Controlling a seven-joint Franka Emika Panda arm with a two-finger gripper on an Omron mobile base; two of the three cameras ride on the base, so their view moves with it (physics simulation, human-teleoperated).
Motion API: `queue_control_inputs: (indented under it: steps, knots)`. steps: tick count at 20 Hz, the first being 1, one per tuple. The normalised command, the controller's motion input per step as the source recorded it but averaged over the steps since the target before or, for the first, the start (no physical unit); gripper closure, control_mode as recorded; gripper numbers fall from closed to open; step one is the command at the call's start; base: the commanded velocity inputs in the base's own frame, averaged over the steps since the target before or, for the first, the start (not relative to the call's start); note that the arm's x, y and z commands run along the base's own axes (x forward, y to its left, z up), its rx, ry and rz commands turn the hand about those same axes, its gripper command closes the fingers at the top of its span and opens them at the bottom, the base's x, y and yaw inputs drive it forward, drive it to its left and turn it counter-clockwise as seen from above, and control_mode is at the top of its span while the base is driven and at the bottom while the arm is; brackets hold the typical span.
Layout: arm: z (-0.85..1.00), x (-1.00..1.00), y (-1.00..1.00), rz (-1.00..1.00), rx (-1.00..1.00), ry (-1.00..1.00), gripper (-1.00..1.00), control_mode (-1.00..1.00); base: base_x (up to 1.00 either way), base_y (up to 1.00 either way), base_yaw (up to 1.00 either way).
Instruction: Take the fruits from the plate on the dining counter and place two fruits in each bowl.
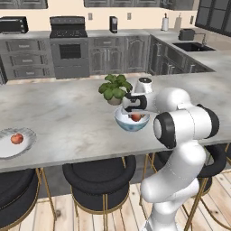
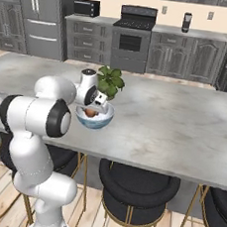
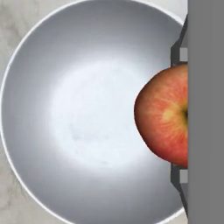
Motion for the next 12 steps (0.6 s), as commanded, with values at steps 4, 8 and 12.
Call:
queue_control_inputs:
  steps: [4,8,12]
  knots:
    - [-0.34,0.37,0.0,0.0,0.0,0.0,1.0,-1.0,0.0,0.0,0.0]
    - [-0.39,0.14,0.0,0.0,0.0,0.0,-1.0,-1.0,0.0,0.0,0.0]
    - [-0.01,0.0,0.0,0.0,0.0,0.03,-1.0,-1.0,0.0,0.0,0.0]
